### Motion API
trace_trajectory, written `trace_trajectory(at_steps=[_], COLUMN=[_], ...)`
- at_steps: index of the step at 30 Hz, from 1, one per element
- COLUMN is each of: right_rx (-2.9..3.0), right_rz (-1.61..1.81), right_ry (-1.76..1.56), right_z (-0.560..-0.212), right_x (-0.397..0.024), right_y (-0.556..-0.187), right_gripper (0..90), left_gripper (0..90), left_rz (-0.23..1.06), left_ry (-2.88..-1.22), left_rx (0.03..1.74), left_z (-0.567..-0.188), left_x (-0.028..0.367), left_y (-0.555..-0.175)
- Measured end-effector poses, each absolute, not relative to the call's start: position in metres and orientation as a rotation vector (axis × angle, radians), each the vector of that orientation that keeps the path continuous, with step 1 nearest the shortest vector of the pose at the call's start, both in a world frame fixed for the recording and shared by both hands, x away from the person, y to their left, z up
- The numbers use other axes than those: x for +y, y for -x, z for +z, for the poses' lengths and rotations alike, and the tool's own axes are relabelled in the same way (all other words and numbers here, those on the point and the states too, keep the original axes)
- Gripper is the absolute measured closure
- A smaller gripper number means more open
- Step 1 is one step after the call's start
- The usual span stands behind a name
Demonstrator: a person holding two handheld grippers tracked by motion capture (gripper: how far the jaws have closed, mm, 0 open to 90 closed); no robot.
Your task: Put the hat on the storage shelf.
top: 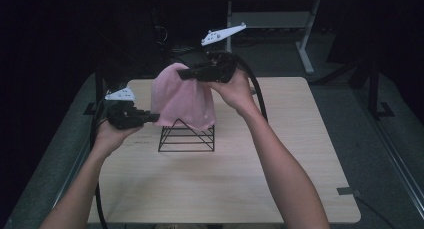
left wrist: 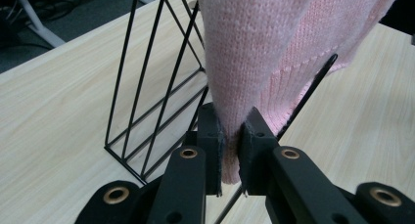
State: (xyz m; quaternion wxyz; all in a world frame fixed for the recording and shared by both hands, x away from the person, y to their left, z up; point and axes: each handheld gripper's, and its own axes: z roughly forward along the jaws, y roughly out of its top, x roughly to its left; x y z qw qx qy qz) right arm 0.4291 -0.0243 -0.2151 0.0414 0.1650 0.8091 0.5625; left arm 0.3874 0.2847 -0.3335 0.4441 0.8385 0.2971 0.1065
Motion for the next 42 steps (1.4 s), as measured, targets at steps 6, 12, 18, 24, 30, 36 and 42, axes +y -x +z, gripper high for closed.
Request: trace_trajectory(at_steps=[6, 12, 18, 24, 30, 36, 42], right_rx=[2.49, 2.507, 2.54, 2.571, 2.603, 2.63, 2.637], right_rz=[1.715, 1.711, 1.697, 1.672, 1.657, 1.648, 1.654], right_ry=[-0.514, -0.524, -0.532, -0.549, -0.568, -0.577, -0.609], right_z=[-0.219, -0.226, -0.237, -0.247, -0.259, -0.271, -0.284], right_x=[-0.023, -0.022, -0.018, -0.014, -0.013, -0.011, -0.013], right_y=[-0.425, -0.425, -0.423, -0.421, -0.422, -0.422, -0.422], right_gripper=[77.2, 76.9, 77.0, 76.9, 76.8, 76.6, 76.5], left_gripper=[80.9, 81.0, 81.7, 82.3, 82.3, 82.3, 82.3], left_rz=[0.263, 0.253, 0.24, 0.229, 0.236, 0.205, 0.21], left_ry=[-2.104, -2.116, -2.128, -2.152, -2.189, -2.213, -2.248], left_rx=[0.734, 0.743, 0.762, 0.79, 0.792, 0.822, 0.826], left_z=[-0.336, -0.344, -0.356, -0.366, -0.377, -0.387, -0.392], left_x=[0.283, 0.283, 0.285, 0.286, 0.285, 0.286, 0.284], left_y=[-0.388, -0.388, -0.386, -0.384, -0.386, -0.39, -0.39])
